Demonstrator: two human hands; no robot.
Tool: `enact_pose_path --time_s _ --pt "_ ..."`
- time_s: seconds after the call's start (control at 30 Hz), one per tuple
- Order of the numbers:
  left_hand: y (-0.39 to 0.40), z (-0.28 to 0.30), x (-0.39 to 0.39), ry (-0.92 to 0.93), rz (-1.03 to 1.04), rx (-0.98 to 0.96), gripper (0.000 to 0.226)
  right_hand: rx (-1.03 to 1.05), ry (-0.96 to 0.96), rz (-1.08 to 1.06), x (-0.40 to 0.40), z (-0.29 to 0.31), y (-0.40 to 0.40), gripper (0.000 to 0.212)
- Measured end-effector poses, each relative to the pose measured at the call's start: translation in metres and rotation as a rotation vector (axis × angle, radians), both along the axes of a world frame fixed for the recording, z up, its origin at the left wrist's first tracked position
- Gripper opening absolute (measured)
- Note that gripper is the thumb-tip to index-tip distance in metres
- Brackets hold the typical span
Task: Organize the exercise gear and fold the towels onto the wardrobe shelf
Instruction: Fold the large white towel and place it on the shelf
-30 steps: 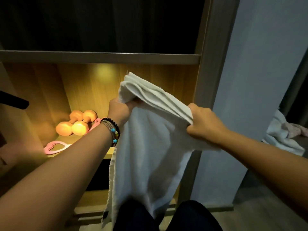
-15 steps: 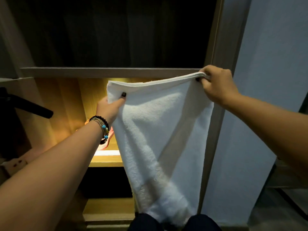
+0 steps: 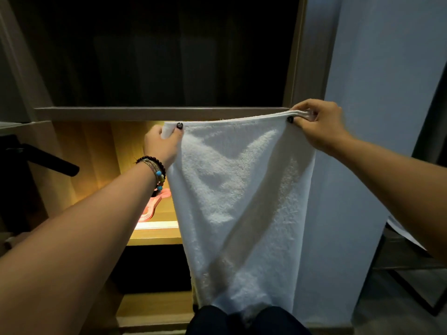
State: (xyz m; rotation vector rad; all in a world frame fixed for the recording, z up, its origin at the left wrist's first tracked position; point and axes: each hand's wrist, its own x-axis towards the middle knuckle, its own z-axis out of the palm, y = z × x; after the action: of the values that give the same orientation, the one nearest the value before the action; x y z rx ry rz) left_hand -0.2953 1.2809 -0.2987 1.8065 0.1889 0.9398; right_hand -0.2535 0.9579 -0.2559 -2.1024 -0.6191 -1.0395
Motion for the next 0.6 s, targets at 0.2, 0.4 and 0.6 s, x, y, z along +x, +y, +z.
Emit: enact_pose_path --time_s 0.2,0.4,0.6 --pt "-0.011 0.042 -0.053 -0.146 0.028 0.083 0.028 0.042 -0.100 0.012 -0.047 0.037 -0.010 0.014" --pt "-0.025 0.082 -0.118 -0.331 0.029 0.177 0.023 0.049 -0.207 0.020 -0.115 0.079 -0.033 0.015" --pt "-0.041 0.118 -0.199 -0.491 -0.010 0.175 0.019 0.109 -0.341 0.068 -0.204 0.118 -0.059 0.025"
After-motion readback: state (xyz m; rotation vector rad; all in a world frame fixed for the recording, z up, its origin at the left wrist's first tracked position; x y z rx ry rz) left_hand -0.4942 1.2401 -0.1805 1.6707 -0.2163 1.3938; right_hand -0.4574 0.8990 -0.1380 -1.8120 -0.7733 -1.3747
